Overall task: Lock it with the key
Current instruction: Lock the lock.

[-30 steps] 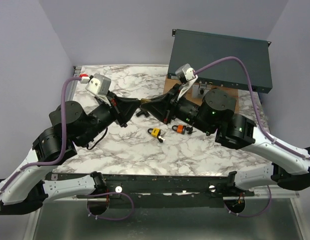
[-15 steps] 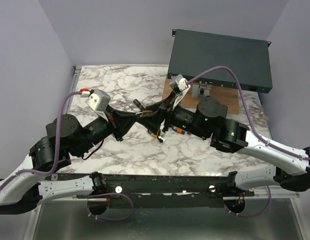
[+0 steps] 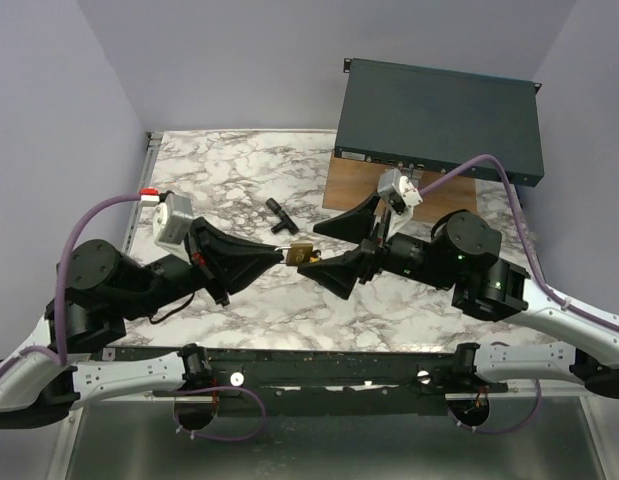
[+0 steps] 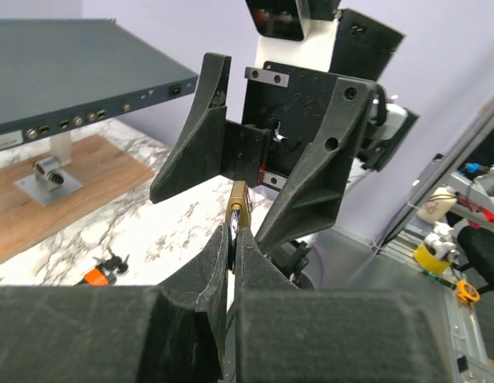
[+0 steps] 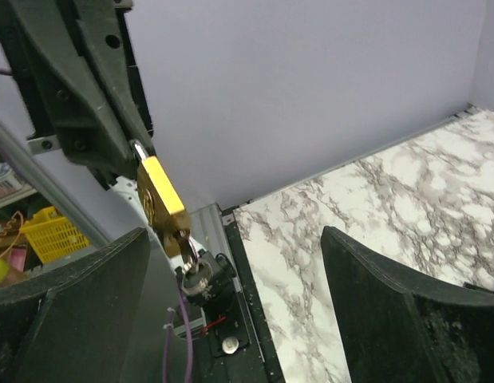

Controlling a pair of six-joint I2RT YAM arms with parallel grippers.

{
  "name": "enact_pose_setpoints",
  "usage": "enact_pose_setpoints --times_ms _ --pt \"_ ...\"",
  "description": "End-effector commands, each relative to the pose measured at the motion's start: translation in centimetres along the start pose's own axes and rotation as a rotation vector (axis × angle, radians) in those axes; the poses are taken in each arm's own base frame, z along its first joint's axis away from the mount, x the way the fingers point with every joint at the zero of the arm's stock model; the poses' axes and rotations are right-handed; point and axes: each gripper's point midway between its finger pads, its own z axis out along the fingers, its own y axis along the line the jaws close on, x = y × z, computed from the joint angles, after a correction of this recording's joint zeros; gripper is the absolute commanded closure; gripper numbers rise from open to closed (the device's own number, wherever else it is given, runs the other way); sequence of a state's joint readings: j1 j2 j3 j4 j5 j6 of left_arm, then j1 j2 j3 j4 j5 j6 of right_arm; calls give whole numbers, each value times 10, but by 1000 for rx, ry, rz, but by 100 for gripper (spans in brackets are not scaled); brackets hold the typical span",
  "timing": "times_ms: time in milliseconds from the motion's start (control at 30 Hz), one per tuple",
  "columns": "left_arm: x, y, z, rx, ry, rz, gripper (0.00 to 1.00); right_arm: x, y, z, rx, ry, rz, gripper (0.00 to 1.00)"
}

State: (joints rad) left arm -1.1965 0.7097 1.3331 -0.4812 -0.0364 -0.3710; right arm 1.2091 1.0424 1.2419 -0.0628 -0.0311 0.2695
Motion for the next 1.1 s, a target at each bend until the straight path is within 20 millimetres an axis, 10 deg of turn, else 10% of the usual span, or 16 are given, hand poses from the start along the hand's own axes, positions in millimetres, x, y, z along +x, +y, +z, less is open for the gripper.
enact_pose_setpoints --times_ms 0,300,1067 --pt "-33 -33 -17 160 -96 -3 100 -12 32 -19 -179 -12 -52 11" --pt "-32 -44 -21 221 -82 0 100 -22 69 -42 -376 2 -57 25" --pt "-24 -54 -18 280 -49 -16 100 -24 76 -37 -413 12 -40 62"
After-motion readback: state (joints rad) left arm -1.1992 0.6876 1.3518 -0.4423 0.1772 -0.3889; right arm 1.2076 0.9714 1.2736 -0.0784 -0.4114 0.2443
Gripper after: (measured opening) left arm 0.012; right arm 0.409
